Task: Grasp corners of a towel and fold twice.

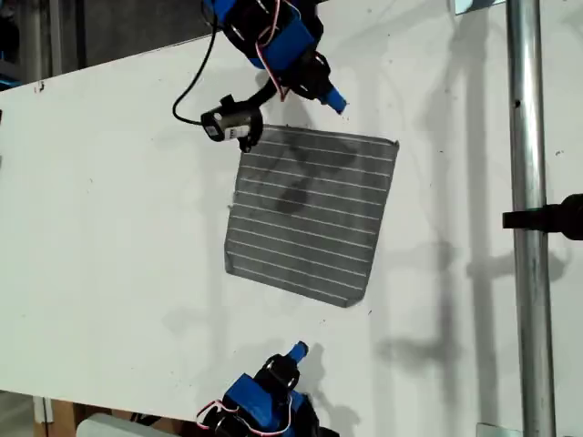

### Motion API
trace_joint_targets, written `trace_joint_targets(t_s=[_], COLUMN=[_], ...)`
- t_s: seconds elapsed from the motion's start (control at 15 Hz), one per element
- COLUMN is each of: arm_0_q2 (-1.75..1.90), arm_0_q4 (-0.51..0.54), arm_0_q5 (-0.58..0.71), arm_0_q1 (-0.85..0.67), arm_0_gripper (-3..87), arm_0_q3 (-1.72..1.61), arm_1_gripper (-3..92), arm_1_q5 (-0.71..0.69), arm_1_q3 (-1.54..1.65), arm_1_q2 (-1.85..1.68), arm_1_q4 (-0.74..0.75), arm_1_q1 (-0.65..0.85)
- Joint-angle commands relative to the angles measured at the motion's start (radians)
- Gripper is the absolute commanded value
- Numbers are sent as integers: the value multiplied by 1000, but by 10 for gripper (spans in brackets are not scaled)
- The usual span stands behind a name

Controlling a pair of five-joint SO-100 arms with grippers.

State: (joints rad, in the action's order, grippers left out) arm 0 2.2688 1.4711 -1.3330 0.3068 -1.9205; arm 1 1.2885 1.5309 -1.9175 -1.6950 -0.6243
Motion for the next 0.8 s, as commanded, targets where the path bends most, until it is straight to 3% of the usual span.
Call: trace_joint_targets(t_s=[0.0,0.13,0.4,0.73], arm_0_q2=[20,-18,-229,-256], arm_0_q4=[-31,-25,11,-17], arm_0_q5=[18,41,89,54], arm_0_q1=[23,31,8,-18], arm_0_gripper=[162,252,300,255], arm_0_q3=[-3,-17,6,-8], arm_1_gripper=[364,375,390,309], arm_1_q5=[-11,14,81,132], arm_1_q3=[-207,-236,-244,-247], arm_1_q2=[324,453,684,810], arm_1_q4=[11,63,46,83], arm_1_q1=[-32,-31,-2,32])
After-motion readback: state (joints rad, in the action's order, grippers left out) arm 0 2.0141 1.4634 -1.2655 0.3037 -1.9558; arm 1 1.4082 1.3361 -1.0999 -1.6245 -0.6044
